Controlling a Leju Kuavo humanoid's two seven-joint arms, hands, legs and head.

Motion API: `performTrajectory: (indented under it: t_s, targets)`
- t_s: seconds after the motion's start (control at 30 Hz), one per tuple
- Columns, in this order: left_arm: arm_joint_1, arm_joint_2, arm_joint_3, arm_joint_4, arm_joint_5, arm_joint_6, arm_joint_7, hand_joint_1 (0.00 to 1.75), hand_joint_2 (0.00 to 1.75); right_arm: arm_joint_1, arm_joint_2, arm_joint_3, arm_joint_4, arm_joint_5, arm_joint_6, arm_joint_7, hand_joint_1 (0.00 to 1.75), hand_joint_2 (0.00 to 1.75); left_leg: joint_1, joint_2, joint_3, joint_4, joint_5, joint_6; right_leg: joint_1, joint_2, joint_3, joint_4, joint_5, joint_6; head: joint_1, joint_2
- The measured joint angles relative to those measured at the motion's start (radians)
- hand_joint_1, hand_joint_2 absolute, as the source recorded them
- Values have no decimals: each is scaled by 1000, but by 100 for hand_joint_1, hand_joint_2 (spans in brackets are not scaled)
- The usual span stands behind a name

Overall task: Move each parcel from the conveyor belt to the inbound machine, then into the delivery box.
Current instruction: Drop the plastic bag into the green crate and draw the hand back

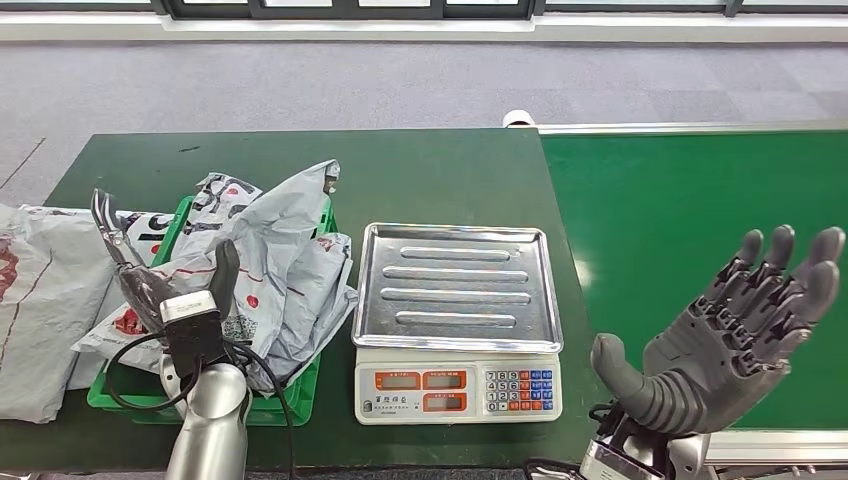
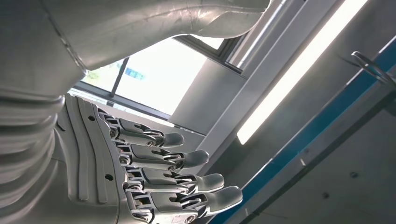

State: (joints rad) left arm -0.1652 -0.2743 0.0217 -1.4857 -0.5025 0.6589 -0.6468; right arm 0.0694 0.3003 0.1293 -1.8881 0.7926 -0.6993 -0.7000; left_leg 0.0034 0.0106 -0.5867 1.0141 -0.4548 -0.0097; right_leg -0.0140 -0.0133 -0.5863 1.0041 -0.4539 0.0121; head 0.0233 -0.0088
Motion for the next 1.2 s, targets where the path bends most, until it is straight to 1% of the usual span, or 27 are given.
performTrajectory:
  t_s: [0.07, 0.2, 0.3, 0.37, 0.5, 0.6, 0.73, 0.87, 1.0, 1.2]
  targets:
    - [19, 6, -33, -34, 45, 1, -6, 0, 0, 2, -1, 0, 9, -14, 0, 0, 0, 175, 0, 0, 0, 0, 0, 0, 0, 0, 0, 0, 0, 0, 0, 0]
    - [64, 21, -100, -108, 171, 5, -34, 0, 175, 10, -5, 14, 29, -54, 0, 0, 0, 175, 0, 0, 0, 0, 0, 0, 0, 0, 0, 0, 0, 0, 0, 0]
    - [95, 36, -154, -176, 279, 0, -51, 0, 175, 12, -8, 37, 35, -79, 0, 0, 0, 175, 0, 0, 0, 0, 0, 0, 0, 0, -1, 0, -1, 0, 0, 0]
    - [107, 53, -196, -223, 317, 3, -54, 0, 175, 11, -11, 56, 39, -90, 0, 0, 0, 175, 0, 0, 0, 0, 0, 0, 0, 0, -1, 0, -1, 0, 0, 0]
    - [121, 95, -307, -306, 317, 28, -56, 0, 175, 9, -19, 117, 58, -132, 0, 0, 0, 175, 0, 0, 0, 0, 0, 0, 0, 0, 0, 0, -1, 0, 0, 0]
    - [129, 114, -361, -342, 313, 33, -56, 0, 175, 9, -23, 144, 68, -143, 0, 0, 0, 175, 0, 0, 0, 0, 0, 0, 0, 0, 0, 0, -1, 0, 0, 0]
    - [133, 130, -392, -368, 313, 35, -56, 0, 175, 8, -24, 156, 76, -154, 0, 0, 0, 175, 0, 0, 0, 0, 0, 0, 0, 0, 0, 0, -1, 0, 0, 0]
    - [139, 141, -425, -403, 318, 35, -56, 0, 175, 10, -25, 179, 81, -200, 0, 0, 0, 175, 0, 0, 0, 0, 0, 0, 0, 0, 0, 0, -1, 0, 0, 0]
    - [150, 146, -461, -453, 333, 35, -56, 0, 175, 20, -25, 199, 82, -191, 0, -2, 0, 175, 0, 0, 0, 0, -1, 0, 0, 0, 0, 0, -1, 0, 0, 0]
    - [171, 156, -485, -499, 330, 35, -56, 0, 175, 36, -27, 225, 74, -179, 0, -3, 0, 175, 0, 0, 0, 0, -1, -1, 0, 0, -1, 0, -1, -1, 0, 0]
